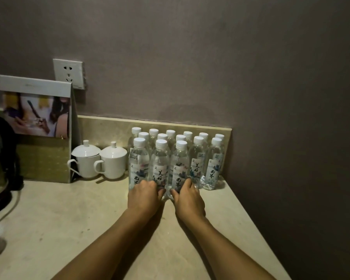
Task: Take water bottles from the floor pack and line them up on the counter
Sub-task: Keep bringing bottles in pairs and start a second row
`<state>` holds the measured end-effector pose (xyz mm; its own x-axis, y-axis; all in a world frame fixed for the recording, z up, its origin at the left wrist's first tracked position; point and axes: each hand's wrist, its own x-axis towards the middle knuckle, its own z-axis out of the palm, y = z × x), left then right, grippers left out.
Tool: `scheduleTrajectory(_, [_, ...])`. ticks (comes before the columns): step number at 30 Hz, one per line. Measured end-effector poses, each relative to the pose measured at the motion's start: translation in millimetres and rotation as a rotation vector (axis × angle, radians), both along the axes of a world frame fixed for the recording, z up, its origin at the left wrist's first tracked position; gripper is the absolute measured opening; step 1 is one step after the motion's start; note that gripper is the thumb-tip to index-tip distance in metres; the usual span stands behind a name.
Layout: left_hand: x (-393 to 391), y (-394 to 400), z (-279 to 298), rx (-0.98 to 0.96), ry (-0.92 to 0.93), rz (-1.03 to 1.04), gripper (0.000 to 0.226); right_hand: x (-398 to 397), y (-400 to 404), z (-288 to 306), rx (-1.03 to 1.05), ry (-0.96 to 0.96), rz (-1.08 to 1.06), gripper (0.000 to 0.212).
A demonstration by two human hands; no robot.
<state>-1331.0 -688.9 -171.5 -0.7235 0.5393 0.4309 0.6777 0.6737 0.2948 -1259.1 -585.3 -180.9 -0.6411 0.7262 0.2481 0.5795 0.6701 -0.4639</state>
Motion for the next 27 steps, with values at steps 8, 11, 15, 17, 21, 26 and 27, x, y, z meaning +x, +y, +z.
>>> scheduleTrajectory(8, [-0.2, -3.2, -1.0, 0.024, -0.041, -0.025, 0.027, 1.5, -4.1, -1.3, -0.018, 0.037, -0.017, 0.062])
scheduleTrajectory(11, [-0.1, -3.3, -1.7, 0.022, -0.053, -0.032, 0.026, 1.8, -5.3, -2.6, 0.001, 0.039, -0.025, 0.062])
scheduleTrajectory(15, [-2.4, -2.8, -2.3, 0.022, -0.062, -0.044, 0.026, 2.4, -5.3, -4.9, 0.036, 0.040, -0.037, 0.060])
scheduleTrajectory(17, [-3.2, -2.8, -3.2, 0.021, -0.065, -0.049, 0.025, 2.6, -5.8, -5.8, 0.050, 0.037, -0.038, 0.060])
scheduleTrajectory(21, [-4.3, -2.9, -5.3, 0.034, -0.076, -0.045, 0.026, 3.5, -7.1, -5.8, 0.060, 0.043, -0.034, 0.061])
scheduleTrajectory(26, [-4.0, -5.4, -4.1, 0.038, -0.080, -0.036, 0.025, 3.4, -8.4, -5.4, 0.069, 0.063, -0.034, 0.059])
scheduleTrajectory(27, [-3.8, -5.4, -3.9, 0.034, -0.080, -0.029, 0.026, 3.4, -8.6, -5.5, 0.071, 0.061, -0.036, 0.061])
